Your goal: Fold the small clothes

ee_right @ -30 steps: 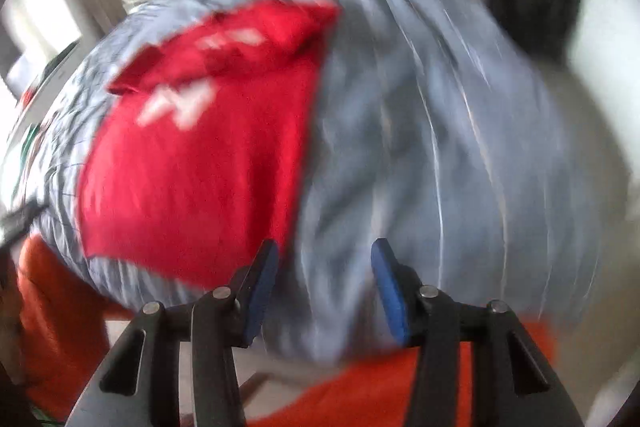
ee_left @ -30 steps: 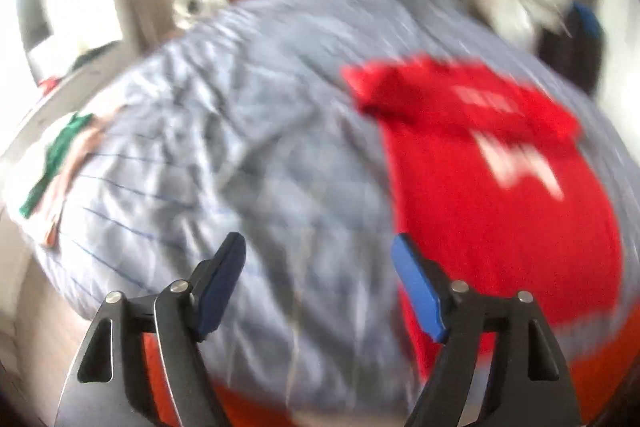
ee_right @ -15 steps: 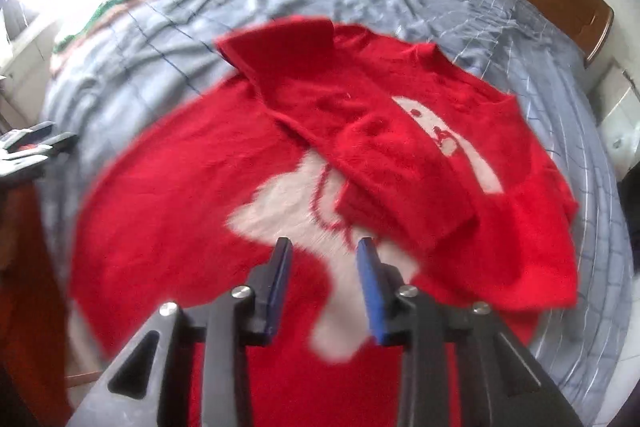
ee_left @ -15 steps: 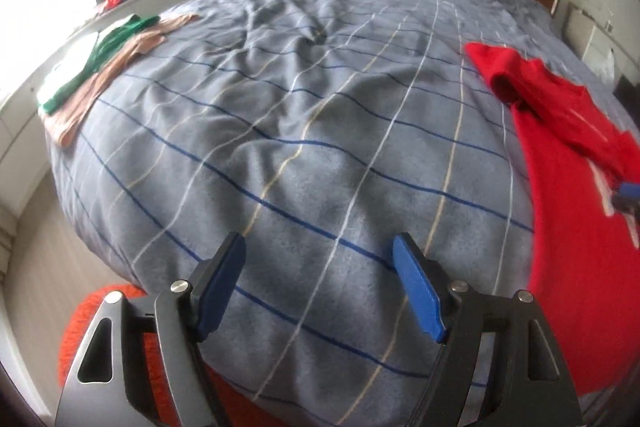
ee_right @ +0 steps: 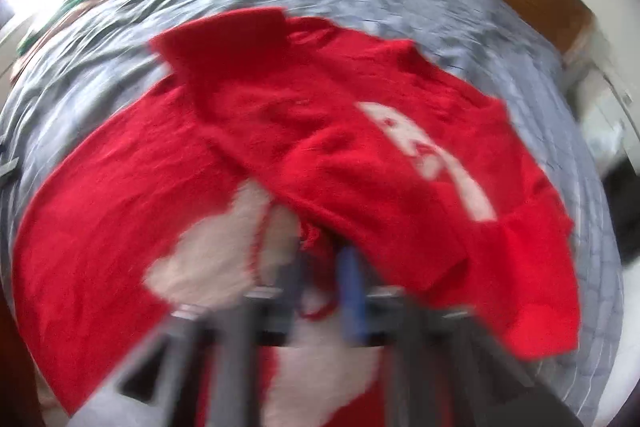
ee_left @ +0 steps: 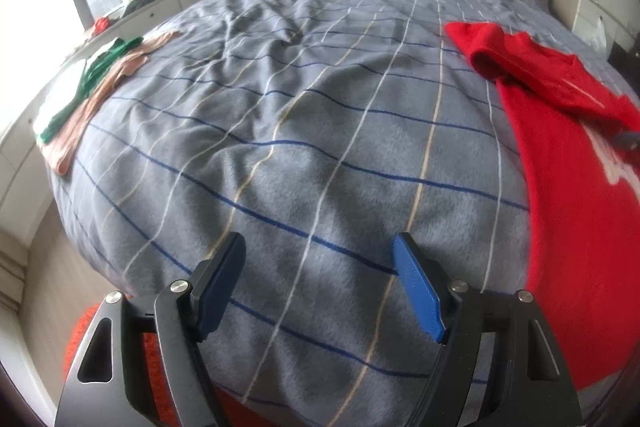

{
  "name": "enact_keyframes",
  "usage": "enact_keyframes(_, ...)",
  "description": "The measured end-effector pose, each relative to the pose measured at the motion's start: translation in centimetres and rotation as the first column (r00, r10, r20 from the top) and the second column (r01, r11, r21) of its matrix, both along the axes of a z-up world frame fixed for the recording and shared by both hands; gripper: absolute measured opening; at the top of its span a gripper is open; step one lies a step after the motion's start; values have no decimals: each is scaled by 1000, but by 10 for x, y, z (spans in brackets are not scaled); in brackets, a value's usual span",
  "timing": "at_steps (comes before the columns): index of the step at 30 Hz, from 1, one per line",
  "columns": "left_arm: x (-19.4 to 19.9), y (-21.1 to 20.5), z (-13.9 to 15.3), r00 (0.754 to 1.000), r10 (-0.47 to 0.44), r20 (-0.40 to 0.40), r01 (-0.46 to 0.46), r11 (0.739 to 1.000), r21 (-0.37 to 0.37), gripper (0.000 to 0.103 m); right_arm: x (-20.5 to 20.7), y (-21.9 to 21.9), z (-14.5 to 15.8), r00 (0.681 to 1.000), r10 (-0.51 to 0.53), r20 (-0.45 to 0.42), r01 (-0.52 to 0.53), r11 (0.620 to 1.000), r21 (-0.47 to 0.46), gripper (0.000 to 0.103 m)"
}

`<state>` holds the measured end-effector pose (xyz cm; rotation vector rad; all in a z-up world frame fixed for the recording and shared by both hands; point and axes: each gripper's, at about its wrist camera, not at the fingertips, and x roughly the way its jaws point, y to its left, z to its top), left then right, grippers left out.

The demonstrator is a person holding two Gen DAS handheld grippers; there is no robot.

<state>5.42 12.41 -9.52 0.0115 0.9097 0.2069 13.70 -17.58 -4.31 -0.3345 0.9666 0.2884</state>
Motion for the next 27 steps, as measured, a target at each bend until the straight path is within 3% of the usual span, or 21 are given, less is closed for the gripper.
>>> enact_keyframes(4,2,6,-1,1000,12,-8,-12,1000,-24,78,-10,-62,42,989,-144,28,141,986,91,6)
enact_keyframes(7,3,5,-1,1000,14,-9,-15,1000,-19,78,-27,-148,78,936,-346,59,331,926,179,6)
enact_keyframes(11,1,0,-1,1000,8,-2,-8,1000,2,78,-66,-279,106,772,-632,61,588,748,307,7)
enact_keyframes(12,1,-2,-1,1000,8,-1,-8,1000,6,78,-82,-316,106,714,-699,44,650,685,330,6)
enact_keyframes(15,0,-5,-2,1000,5,3,-5,1000,24,78,-116,-377,91,591,-806,-15,753,545,368,7)
enact_keyframes(18,-2,-11,-3,1000,-2,8,1,999,53,78,-141,-407,63,507,-857,-93,820,447,358,7)
enact_keyframes(21,-4,-14,-4,1000,-11,11,10,997,77,78,-158,-425,31,461,-866,-195,840,355,410,7)
enact_keyframes(25,-6,-16,-4,1000,-16,12,15,995,94,78,-172,-436,9,454,-848,-273,792,244,560,14)
enact_keyframes(27,-5,-16,-4,1000,-15,11,14,995,94,78,-174,-443,4,465,-832,-302,752,191,631,25)
